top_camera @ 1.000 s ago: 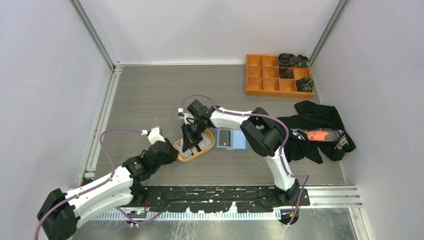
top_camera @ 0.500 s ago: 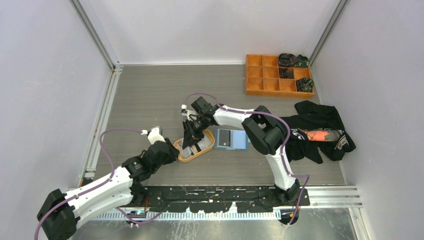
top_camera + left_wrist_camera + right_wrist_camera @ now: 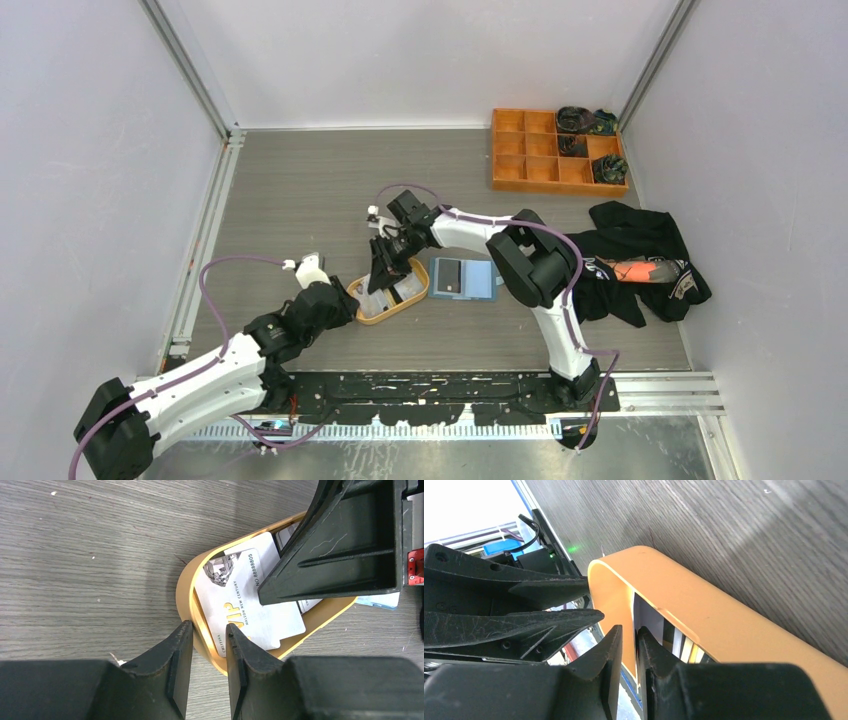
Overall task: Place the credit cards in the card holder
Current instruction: Pick up the credit card from the storage box.
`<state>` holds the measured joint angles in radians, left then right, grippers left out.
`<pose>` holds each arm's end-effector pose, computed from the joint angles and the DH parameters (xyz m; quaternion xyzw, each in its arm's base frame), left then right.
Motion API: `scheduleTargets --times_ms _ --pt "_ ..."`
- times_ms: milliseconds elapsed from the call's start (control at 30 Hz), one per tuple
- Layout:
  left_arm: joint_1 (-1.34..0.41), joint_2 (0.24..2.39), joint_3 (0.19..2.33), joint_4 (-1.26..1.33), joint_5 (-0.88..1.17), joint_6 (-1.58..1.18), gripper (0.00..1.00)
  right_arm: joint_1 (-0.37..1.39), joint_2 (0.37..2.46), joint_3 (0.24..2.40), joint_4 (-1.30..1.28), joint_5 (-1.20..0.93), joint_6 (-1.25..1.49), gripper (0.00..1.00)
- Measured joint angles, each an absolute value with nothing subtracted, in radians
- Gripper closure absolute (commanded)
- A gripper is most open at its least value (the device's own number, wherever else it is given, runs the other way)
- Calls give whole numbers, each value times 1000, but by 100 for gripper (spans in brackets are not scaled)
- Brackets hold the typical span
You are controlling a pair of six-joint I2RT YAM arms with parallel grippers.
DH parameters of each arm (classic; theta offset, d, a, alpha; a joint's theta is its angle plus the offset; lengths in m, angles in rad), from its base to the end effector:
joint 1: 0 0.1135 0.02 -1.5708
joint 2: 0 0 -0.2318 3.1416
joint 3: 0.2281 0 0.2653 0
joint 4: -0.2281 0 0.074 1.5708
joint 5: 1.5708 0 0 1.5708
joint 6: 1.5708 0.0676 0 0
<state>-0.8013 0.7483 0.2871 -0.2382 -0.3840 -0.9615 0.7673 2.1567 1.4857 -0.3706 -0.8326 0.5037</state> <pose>0.1663 -0.1353 0.1219 -0.1515 0.8806 -0.2096 0.3970 0.2879 0.3471 0.0898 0.2208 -0.8612 -0.4561 0.0392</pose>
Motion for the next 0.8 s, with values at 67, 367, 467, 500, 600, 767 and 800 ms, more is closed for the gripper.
scheduleTargets --times_ms 67,367,467,500,600,767,800 --pt "-801 748 287 -238 -384 -962 69 762 2154 1481 -369 -833 504 78" --pt "-801 748 287 -237 -382 -962 68 741 2149 1469 -371 -833 504 84" --pt "-801 748 287 -237 -381 -962 68 729 2137 1458 -374 -830 503 93" --pt "-801 748 287 -237 -381 -962 68 725 2130 1456 -375 -829 503 95" --pt "-801 748 287 -236 -381 -962 67 715 2112 1452 -382 -826 500 99" --pt "-801 747 287 -235 -368 -962 62 694 2086 1447 -408 -804 477 99" --pt "-801 744 287 -235 -364 -961 60 690 2080 1445 -417 -797 468 99"
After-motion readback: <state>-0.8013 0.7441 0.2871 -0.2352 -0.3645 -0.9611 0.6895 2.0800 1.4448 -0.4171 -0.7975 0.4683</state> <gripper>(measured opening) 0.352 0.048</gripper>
